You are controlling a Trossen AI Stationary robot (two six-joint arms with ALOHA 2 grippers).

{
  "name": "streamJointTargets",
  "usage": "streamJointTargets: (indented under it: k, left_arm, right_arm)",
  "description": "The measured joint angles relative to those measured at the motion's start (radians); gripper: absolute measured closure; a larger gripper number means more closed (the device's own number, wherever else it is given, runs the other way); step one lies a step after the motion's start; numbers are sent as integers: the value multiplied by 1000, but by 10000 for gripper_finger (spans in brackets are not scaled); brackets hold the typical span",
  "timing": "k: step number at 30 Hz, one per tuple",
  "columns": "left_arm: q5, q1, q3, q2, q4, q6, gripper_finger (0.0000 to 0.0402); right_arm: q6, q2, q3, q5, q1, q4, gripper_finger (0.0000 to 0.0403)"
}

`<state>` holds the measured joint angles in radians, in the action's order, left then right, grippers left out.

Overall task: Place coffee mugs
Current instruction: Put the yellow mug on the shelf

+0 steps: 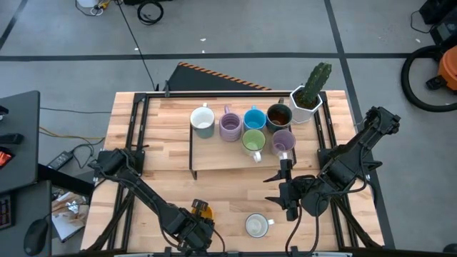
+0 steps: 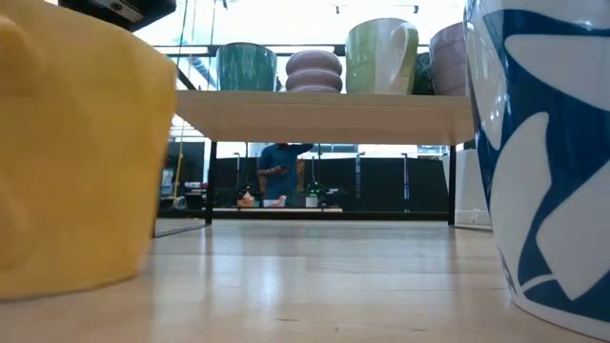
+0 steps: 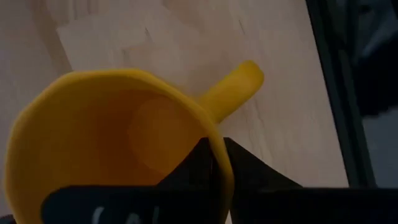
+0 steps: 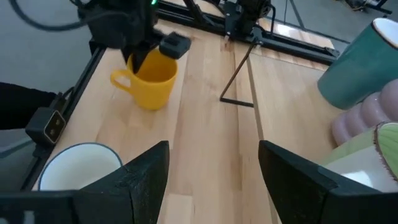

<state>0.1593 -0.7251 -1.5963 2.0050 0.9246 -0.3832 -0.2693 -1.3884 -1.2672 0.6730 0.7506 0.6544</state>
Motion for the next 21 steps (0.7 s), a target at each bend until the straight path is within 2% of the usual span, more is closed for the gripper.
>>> streamJointTargets:
  k: [5,15,21]
  left_arm:
    - [-18,-2,0,-61,35,72,372]
    - [35,24,0,-233,140,249,372]
    - [132,28,0,-342,209,298,372]
  right_arm:
    - [-5,0,0,9,0,29,150]
    - [54,48,0,14,2,48,150]
    - [28,75,0,14,25,48,150]
